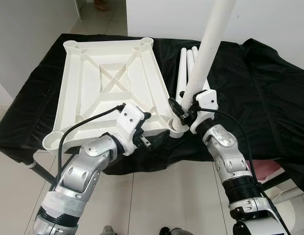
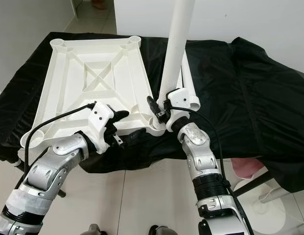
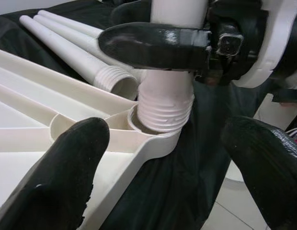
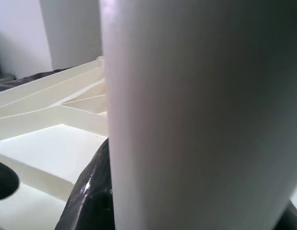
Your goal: Building children table
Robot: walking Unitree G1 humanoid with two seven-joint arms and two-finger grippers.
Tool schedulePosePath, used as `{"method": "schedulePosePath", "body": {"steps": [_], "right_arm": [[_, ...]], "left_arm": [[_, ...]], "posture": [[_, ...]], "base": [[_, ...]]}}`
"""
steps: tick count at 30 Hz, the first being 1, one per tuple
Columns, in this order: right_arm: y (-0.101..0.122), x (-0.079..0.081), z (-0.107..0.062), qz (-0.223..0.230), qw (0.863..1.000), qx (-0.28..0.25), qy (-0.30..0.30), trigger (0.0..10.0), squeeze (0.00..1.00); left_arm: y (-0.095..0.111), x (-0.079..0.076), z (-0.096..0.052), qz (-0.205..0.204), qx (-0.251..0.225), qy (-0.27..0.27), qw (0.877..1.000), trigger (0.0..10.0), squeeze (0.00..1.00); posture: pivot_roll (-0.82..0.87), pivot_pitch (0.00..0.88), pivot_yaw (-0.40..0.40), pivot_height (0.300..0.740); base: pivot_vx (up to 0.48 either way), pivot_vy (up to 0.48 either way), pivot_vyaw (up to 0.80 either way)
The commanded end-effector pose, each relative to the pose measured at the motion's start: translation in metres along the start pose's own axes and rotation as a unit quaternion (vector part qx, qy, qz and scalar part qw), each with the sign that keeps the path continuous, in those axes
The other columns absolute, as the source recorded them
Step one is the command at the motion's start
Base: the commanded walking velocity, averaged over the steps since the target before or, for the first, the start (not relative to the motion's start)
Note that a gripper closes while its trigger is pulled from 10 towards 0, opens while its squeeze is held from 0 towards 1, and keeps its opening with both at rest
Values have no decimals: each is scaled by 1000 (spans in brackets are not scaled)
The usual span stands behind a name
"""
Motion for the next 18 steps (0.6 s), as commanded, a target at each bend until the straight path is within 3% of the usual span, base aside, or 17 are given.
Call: {"method": "schedulePosePath", "body": {"steps": [1, 9, 18], "right_arm": [[4, 2, 5, 3, 1000, -8, 8, 10000, 0], [9, 3, 13, 17, 1000, -17, 10, 10000, 0], [-22, 0, 4, -10, 999, 42, 3, 10000, 0]], "left_arm": [[3, -7, -1, 0, -5, -33, 999, 10000, 0], [1, -5, -2, 12, 1, -15, 1000, 10000, 0], [-2, -3, -4, 20, 14, -4, 1000, 10000, 0]], "posture": [[-2, 109, -31, 740], [4, 101, -35, 740], [7, 102, -36, 740]], "base": [[0, 0, 0], [0, 0, 0], [0, 0, 0]]}}
Point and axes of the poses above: a point about 5 cm out from each wrist's last joint towards the gripper, its own z axis pointing out of the wrist towards the gripper, its own y axis along the axis of the wrist's last joint, x = y × z, the point moved 4 cm from there along z, pointing out of the wrist towards the gripper, and after that the axes turned 11 degrees about z, right-handed, at the moved point
